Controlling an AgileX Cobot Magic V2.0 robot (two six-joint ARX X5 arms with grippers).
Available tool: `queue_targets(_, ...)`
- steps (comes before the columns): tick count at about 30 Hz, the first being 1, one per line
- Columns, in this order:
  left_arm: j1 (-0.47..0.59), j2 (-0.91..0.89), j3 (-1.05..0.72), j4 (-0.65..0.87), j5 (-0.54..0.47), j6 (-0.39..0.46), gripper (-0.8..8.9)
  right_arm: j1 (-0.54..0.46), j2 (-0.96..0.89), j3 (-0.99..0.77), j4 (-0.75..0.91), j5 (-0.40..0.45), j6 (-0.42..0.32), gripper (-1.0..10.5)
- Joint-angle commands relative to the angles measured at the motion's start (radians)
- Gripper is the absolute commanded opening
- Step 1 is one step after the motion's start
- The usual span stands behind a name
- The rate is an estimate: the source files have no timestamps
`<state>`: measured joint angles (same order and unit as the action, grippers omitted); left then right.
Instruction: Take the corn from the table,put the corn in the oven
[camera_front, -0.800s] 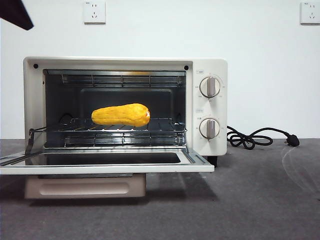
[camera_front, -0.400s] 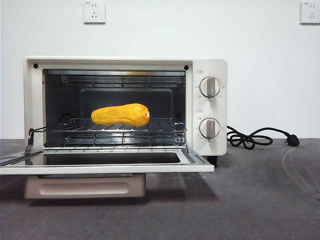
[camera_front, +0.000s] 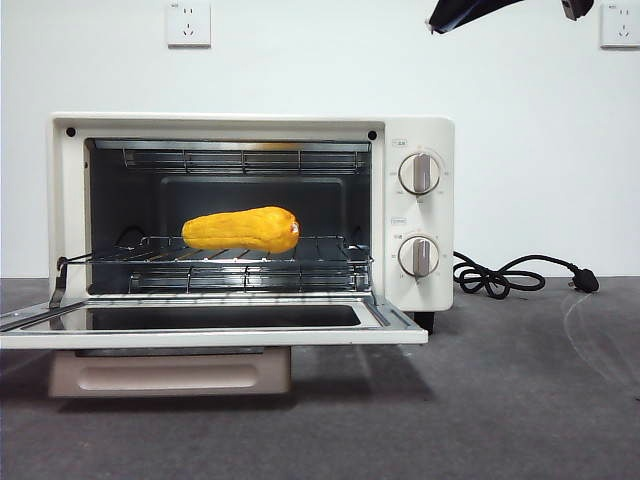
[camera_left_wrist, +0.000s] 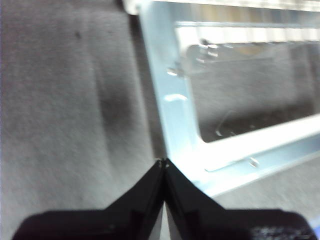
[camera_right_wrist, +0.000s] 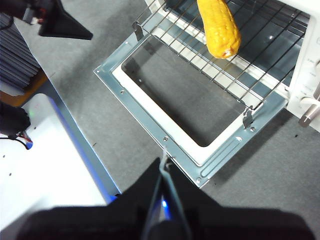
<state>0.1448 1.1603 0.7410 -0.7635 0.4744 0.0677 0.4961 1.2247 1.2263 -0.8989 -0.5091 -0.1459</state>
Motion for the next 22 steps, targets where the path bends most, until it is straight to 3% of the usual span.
queue_targets(1, 0.005, 0.067, -0.006, 0.043, 0.005, -0.020, -0.08, -0.011, 0.003, -0.006, 0.000, -0.003, -0.015, -0.1)
queue_targets(16, -0.005, 0.291, -0.006, 0.200, 0.011, -0.060, -0.08, -0.014, 0.003, -0.006, 0.005, -0.003, -0.014, -0.1)
queue_targets(22, -0.028, 0.317, -0.006, 0.237, 0.074, -0.061, -0.08, -0.014, 0.003, -0.006, 0.012, -0.004, -0.014, -0.1)
